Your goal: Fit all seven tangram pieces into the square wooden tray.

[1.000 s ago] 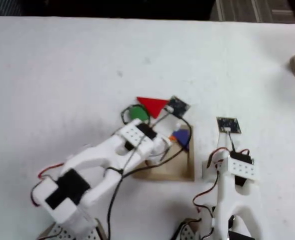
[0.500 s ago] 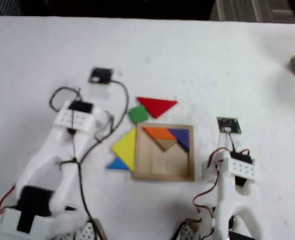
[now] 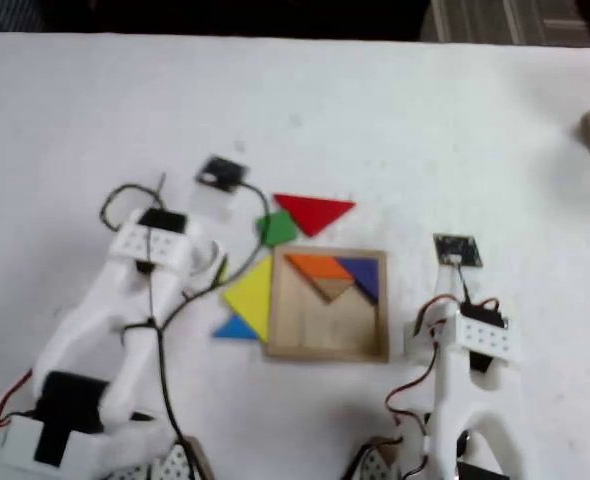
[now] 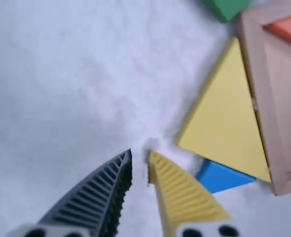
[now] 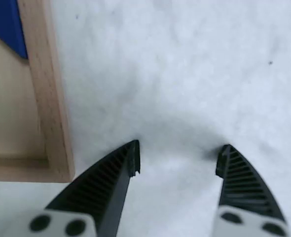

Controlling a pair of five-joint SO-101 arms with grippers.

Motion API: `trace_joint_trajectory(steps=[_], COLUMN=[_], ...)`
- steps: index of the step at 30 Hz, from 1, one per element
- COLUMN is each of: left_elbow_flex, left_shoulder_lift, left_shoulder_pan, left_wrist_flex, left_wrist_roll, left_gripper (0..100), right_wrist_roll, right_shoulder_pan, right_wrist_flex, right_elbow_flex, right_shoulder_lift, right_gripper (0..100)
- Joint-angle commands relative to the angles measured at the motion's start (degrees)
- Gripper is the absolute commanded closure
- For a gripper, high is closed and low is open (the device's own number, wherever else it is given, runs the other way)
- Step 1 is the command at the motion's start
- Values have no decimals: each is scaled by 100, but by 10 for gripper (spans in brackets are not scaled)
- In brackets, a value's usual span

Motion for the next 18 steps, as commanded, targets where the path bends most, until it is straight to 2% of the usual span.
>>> trace_joint_trajectory(steps=[1, 4, 5, 7, 11, 18], left_elbow_flex=[123, 413, 580, 1011, 1952, 2251], left_shoulder_lift=[-295, -593, -787, -1270, -2202, -2211], left_shoulder_pan=[549, 919, 1007, 1156, 1341, 1552], left_wrist_flex=[299, 369, 308, 0, -818, -870], left_wrist_roll=[-448, -1530, -1670, -1969, -3270, -3912], left_gripper=[805, 813, 813, 812, 811, 789], right_wrist_roll=[79, 79, 79, 79, 79, 88], right_shoulder_pan=[57, 57, 57, 57, 57, 57], right_wrist_flex=[-198, -198, -198, -198, -198, -198], right_elbow_flex=[18, 18, 18, 18, 18, 26], right_shoulder_lift=[75, 75, 75, 75, 75, 66], right_gripper=[754, 754, 754, 754, 754, 754])
